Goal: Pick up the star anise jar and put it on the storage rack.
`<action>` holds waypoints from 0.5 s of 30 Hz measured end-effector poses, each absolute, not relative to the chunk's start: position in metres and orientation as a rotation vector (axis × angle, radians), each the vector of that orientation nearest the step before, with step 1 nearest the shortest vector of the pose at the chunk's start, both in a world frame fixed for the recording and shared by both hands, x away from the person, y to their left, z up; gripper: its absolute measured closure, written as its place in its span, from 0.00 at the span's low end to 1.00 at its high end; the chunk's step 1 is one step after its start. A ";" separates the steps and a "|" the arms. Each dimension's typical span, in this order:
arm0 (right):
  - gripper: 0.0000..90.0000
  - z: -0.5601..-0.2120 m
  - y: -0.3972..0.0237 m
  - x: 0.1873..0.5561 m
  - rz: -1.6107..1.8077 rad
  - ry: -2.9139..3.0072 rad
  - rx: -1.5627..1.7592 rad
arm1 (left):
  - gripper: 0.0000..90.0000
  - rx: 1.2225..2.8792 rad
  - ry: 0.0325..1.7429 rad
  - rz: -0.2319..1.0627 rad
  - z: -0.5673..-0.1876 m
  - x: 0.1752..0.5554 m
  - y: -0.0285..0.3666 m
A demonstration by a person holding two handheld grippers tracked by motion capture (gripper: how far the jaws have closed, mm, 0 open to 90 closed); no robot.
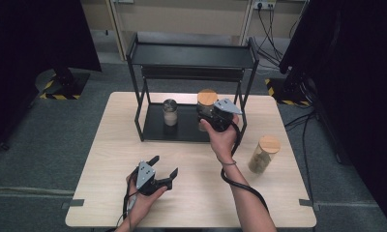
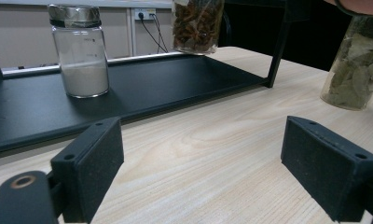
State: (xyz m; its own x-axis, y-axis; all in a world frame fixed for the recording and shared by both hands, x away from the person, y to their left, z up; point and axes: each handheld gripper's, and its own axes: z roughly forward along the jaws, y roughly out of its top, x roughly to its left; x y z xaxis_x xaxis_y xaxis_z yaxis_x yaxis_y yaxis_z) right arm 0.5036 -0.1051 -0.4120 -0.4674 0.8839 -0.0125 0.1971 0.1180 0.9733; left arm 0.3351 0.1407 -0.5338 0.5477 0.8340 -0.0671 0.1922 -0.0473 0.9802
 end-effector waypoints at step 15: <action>0.28 -0.413 -0.100 0.519 1.387 1.762 1.076 | 0.14 1.566 0.897 0.659 -0.534 0.335 0.141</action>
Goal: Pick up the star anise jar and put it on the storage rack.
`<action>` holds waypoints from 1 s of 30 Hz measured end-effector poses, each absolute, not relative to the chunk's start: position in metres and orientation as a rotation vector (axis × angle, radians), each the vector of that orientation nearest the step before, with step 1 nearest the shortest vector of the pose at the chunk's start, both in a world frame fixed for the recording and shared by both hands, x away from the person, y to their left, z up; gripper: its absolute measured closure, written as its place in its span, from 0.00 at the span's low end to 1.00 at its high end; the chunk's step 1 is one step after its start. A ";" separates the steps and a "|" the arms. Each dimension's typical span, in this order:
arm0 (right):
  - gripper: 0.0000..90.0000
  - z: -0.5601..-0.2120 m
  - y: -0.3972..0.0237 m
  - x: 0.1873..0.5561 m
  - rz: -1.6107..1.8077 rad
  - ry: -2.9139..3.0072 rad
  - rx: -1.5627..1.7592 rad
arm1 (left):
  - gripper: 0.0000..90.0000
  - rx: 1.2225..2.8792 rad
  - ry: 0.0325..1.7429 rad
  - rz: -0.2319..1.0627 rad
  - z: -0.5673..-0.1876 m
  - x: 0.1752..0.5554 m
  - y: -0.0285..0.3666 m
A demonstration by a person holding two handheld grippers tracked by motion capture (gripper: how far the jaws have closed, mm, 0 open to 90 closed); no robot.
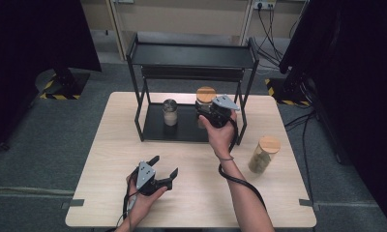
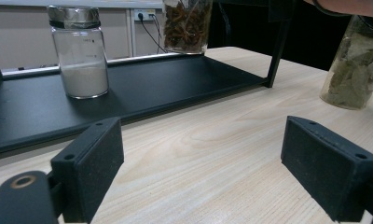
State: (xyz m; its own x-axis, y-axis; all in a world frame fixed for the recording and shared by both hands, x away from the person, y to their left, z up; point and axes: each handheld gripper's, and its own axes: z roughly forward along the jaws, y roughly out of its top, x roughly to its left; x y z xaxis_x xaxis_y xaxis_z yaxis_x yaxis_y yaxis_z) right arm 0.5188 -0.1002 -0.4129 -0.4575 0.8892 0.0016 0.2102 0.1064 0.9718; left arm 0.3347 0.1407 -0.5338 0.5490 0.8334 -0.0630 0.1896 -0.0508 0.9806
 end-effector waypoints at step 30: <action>0.28 -0.422 -0.076 0.551 1.343 1.794 1.095 | 0.14 1.561 0.892 0.662 -0.534 0.334 0.141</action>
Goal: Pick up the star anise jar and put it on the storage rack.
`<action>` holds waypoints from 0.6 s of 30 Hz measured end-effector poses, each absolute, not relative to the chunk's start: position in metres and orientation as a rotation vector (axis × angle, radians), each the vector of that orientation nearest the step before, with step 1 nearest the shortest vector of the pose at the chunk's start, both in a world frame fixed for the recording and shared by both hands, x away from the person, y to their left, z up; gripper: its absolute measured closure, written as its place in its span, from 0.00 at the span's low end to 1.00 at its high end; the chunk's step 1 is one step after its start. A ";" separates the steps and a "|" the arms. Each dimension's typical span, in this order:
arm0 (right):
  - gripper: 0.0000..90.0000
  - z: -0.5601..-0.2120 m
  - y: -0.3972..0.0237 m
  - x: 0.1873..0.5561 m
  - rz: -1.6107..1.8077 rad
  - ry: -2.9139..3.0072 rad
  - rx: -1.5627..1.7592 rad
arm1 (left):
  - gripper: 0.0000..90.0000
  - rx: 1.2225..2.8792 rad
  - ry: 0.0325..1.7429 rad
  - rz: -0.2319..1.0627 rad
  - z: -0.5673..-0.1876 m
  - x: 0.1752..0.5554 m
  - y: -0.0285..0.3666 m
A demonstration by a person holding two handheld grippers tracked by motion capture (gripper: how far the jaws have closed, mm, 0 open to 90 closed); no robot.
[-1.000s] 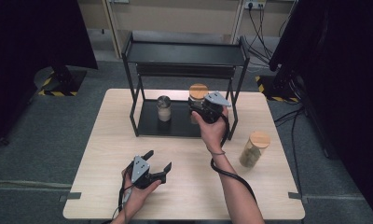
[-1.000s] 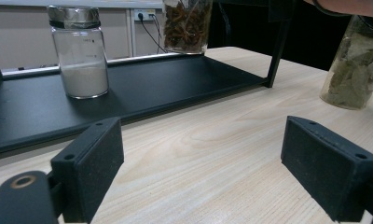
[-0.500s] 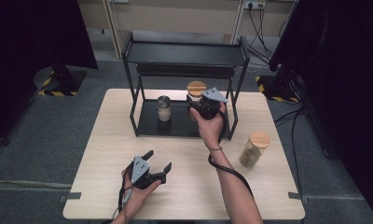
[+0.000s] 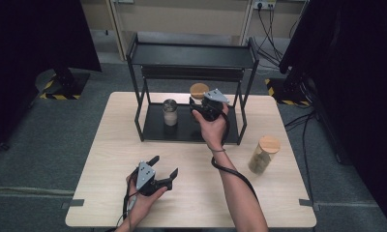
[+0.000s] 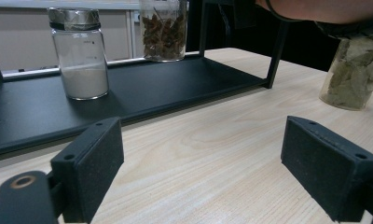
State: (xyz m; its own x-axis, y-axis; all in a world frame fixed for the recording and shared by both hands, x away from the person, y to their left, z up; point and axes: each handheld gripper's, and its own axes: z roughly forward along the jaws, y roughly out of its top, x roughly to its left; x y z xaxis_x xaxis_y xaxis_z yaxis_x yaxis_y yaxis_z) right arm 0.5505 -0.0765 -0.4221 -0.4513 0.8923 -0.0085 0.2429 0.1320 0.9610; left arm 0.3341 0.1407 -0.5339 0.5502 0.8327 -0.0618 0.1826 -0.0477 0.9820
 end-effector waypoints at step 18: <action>0.28 -0.427 -0.060 0.563 1.328 1.817 1.101 | 0.14 1.563 0.888 0.664 -0.534 0.334 0.141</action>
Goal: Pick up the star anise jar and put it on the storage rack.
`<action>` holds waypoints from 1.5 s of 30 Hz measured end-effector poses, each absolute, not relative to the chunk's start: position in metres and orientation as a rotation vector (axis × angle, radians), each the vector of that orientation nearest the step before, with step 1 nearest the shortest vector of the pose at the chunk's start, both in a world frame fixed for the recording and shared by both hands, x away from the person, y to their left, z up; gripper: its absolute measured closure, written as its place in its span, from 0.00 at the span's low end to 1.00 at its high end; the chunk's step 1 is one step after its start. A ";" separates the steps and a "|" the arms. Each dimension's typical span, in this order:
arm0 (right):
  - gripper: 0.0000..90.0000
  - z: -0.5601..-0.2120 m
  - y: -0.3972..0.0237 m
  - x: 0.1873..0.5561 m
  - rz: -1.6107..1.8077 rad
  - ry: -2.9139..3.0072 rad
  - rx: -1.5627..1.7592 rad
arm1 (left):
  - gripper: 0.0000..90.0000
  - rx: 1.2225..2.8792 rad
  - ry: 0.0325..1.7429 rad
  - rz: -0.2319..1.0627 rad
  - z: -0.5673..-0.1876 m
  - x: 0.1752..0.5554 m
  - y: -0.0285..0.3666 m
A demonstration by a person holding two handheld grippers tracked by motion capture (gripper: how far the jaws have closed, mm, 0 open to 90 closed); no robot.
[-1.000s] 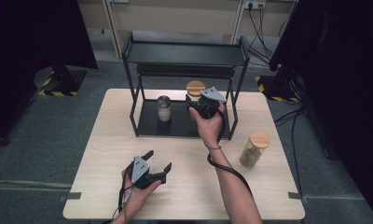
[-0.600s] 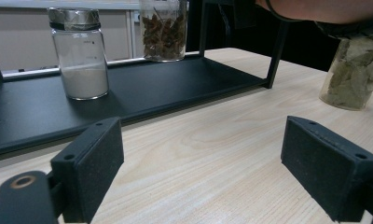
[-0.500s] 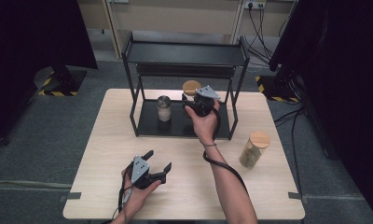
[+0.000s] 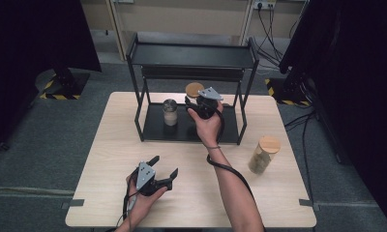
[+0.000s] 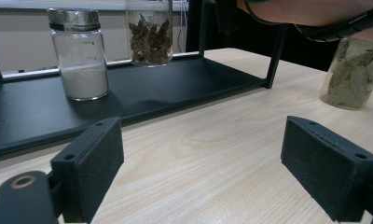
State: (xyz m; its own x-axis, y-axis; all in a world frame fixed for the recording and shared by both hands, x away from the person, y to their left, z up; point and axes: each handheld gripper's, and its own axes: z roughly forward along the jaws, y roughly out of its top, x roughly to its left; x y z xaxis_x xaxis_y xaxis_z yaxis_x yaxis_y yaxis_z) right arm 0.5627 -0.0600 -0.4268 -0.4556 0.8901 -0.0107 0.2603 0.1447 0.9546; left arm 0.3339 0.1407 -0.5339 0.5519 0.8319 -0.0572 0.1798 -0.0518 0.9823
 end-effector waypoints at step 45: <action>0.28 -0.444 -0.052 0.581 1.278 1.829 1.145 | 0.14 1.565 0.880 0.667 -0.534 0.333 0.140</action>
State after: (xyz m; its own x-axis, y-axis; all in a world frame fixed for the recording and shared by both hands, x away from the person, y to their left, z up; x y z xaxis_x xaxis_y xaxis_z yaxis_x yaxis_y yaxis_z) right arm 0.5810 -0.0523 -0.4443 -0.4296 0.9029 -0.0116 0.2997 0.1547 0.9414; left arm 0.3335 0.1404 -0.5340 0.5552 0.8301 -0.0521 0.1748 -0.0552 0.9831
